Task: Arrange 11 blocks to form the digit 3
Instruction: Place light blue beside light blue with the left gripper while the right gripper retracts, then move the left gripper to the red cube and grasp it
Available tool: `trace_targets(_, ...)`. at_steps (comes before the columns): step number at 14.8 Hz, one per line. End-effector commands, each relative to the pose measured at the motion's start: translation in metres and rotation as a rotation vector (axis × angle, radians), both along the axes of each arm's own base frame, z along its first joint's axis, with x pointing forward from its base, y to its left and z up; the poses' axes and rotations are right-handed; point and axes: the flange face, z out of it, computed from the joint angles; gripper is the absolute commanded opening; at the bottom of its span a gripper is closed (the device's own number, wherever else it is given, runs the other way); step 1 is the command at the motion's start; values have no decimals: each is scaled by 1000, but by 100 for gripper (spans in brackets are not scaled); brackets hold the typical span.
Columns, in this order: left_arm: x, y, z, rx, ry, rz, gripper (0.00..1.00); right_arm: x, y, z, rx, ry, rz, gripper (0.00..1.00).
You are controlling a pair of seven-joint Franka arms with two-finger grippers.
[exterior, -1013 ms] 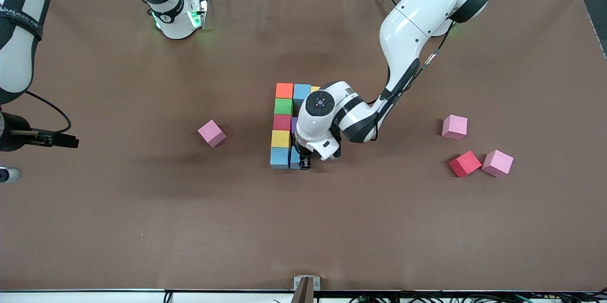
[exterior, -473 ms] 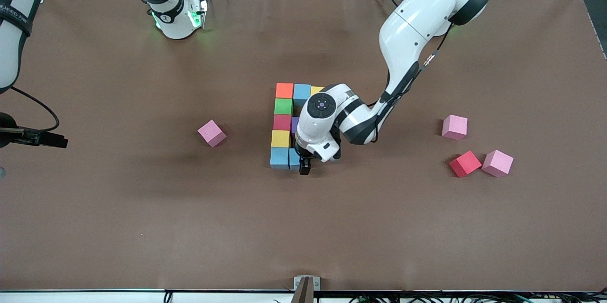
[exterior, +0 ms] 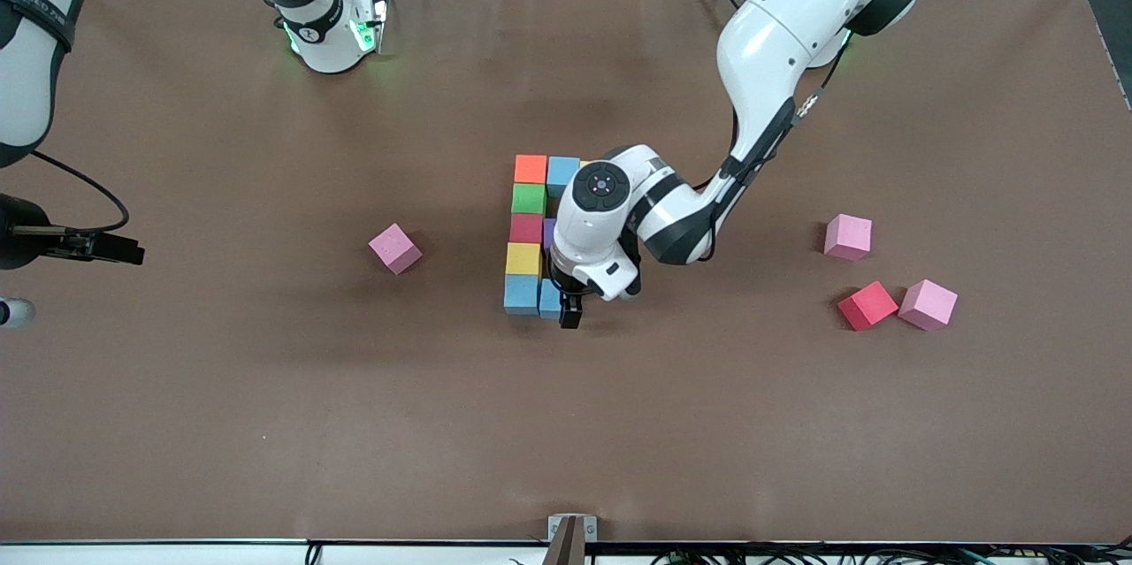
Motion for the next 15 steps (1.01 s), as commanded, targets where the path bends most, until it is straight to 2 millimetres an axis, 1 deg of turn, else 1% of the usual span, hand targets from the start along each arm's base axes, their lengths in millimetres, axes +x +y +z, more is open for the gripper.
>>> trace_targets(1,-14,11,27,46,32,-5,100,-10,-4,11,26,1,-3,100)
trace_targets(2,-10,23,40,68,34,5,100,-15,-6,22,44,-20,-1,100)
trace_targets(3,-5,37,53,88,36,3,100,-19,-10,24,67,-17,1,100)
trace_targets(4,-2,53,65,111,45,-13,100,-21,-13,20,95,-7,6,100)
trace_targets(6,4,104,87,115,79,-98,100,-29,-19,19,120,-11,22,100)
trace_targets(7,6,128,94,117,88,-148,100,-32,-15,23,100,-19,37,100)
trace_targets(8,5,152,98,132,92,-182,100,-37,-11,24,83,-21,47,100)
trace_targets(9,6,181,100,154,97,-188,100,-43,-5,26,74,-29,46,100)
trace_targets(10,4,202,100,174,103,-202,100,-51,3,28,61,-43,42,100)
trace_targets(11,4,225,99,195,109,-236,100,-58,7,26,48,-57,42,100)
trace_targets(12,4,250,98,211,113,-290,100,-65,8,26,43,-71,43,100)
trace_targets(13,5,271,97,224,117,-348,100,-70,9,26,42,-74,46,100)
trace_targets(15,10,316,92,238,133,-449,100,-72,10,28,41,-75,48,100)
